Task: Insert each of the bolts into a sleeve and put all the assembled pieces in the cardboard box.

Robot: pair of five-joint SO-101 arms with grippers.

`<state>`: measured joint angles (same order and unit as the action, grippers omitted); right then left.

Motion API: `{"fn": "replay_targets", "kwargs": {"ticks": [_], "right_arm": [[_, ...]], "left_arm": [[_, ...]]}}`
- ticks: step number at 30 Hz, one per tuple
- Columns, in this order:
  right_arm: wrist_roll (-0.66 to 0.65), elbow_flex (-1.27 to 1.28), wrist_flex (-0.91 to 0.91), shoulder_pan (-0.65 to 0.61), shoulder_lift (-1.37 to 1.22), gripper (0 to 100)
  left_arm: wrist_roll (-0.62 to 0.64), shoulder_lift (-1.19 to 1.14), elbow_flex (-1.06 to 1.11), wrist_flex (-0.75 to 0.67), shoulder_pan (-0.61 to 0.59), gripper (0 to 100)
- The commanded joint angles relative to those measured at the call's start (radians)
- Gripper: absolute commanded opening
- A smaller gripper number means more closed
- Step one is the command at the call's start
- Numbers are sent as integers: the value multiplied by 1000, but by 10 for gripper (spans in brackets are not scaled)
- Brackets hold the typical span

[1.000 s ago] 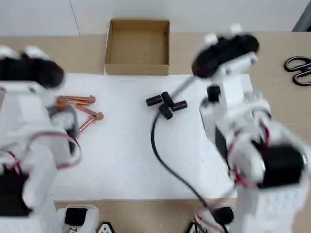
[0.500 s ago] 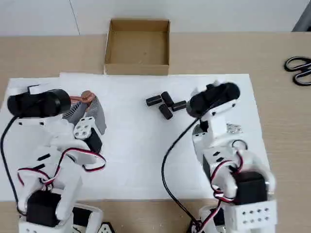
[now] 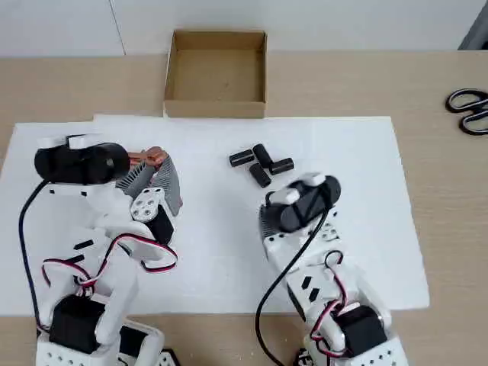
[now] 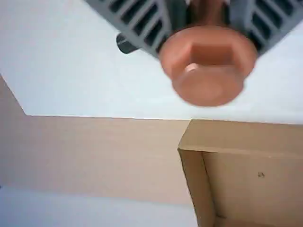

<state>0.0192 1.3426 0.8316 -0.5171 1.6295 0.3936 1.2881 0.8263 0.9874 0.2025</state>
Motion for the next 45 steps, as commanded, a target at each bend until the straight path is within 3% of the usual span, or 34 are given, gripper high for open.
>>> {"fn": "replay_targets", "kwargs": {"ticks": [1, 9, 16, 35, 45], "right_arm": [[11, 46, -68, -82, 62, 4], [15, 118, -93, -211, 143, 4], [17, 161, -99, -265, 183, 4], [17, 167, -99, -268, 183, 4], [17, 167, -99, -268, 183, 4]], "left_arm": [[6, 12, -5, -44, 18, 6], [8, 14, 56, -68, 98, 6], [8, 17, 165, -204, 147, 6], [11, 18, 102, -192, 209, 6], [86, 18, 71, -138, 215, 6]]}}
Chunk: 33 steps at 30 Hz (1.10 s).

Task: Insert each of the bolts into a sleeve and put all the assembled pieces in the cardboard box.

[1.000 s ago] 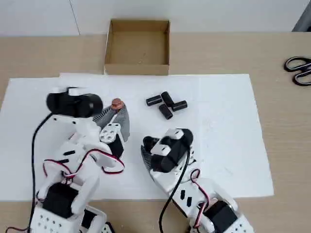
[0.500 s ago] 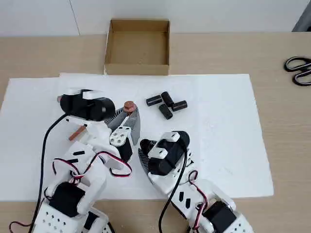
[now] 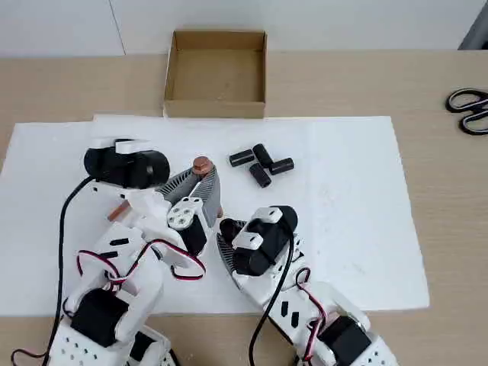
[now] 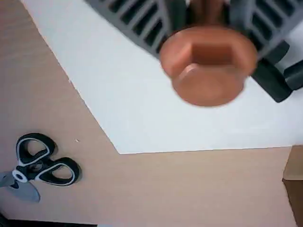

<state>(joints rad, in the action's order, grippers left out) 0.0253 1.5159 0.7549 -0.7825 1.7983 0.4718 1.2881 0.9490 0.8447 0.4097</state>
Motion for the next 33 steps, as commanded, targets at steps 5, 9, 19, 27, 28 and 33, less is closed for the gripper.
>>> {"fn": "replay_targets", "kwargs": {"ticks": [5, 9, 19, 27, 28, 33], "right_arm": [[11, -6, -22, -2, 15, 4], [11, -6, -22, -2, 15, 4], [11, -6, -22, -2, 15, 4], [11, -6, -22, -2, 15, 4], [11, -6, -22, -2, 15, 4], [11, -6, -22, -2, 15, 4]], "left_arm": [[8, 18, -45, 6, 29, 6], [8, 18, -38, 8, 29, 6], [8, 18, -30, 35, 41, 6], [8, 18, -28, 37, 49, 6], [8, 18, -28, 40, 51, 6], [6, 18, -16, 64, 51, 6]]}}
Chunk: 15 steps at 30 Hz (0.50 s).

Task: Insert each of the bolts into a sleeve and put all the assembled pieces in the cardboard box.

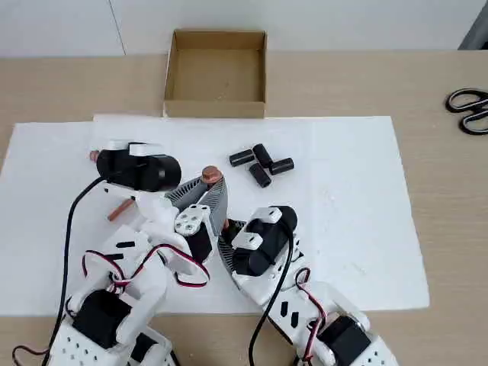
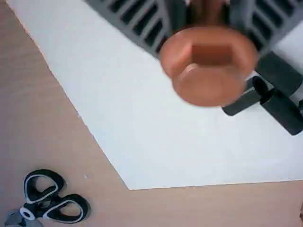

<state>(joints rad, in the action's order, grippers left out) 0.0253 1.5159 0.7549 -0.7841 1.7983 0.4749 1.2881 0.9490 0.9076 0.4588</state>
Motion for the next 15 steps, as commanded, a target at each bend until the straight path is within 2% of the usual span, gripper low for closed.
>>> {"fn": "replay_targets", "kwargs": {"ticks": [1, 8, 15], "right_arm": [[11, -6, -22, -1, 15, 4], [11, -6, -22, -1, 15, 4], [11, -6, -22, -1, 15, 4]], "left_arm": [[2, 18, -8, 2, 2, 6], [0, 18, 4, -5, 2, 6], [0, 18, 45, -71, 2, 6]]}}
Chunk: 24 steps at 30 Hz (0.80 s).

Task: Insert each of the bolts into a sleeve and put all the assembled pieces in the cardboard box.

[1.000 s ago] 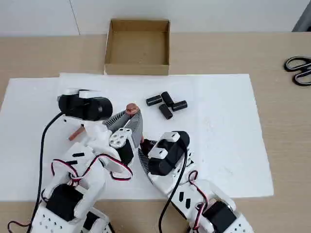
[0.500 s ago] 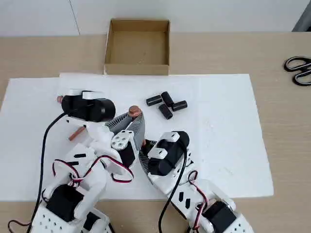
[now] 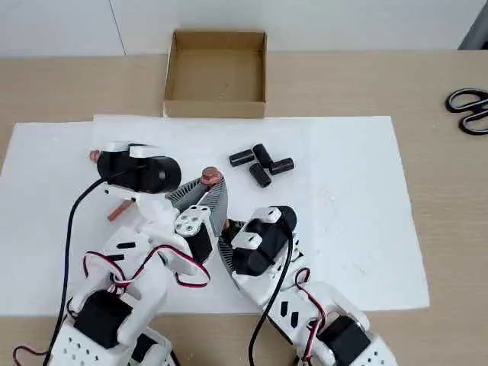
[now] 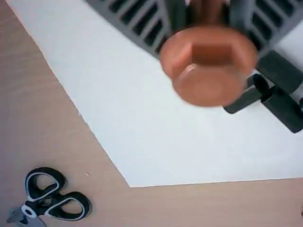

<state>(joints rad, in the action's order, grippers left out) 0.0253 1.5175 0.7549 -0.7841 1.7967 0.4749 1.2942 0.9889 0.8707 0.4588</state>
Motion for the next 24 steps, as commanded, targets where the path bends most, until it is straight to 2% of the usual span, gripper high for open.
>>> {"fn": "replay_targets", "kwargs": {"ticks": [1, 7, 14, 24], "right_arm": [[11, -8, -22, -1, 16, 4], [11, -8, -22, -1, 16, 4], [11, -9, -22, 4, 16, 4], [11, -11, -22, 4, 16, 4]], "left_arm": [[0, 12, 8, -37, 2, 6], [-5, 12, 12, -34, 18, 6], [-112, 12, 28, 40, 23, 6], [-123, 14, 10, 117, 17, 6]]}}
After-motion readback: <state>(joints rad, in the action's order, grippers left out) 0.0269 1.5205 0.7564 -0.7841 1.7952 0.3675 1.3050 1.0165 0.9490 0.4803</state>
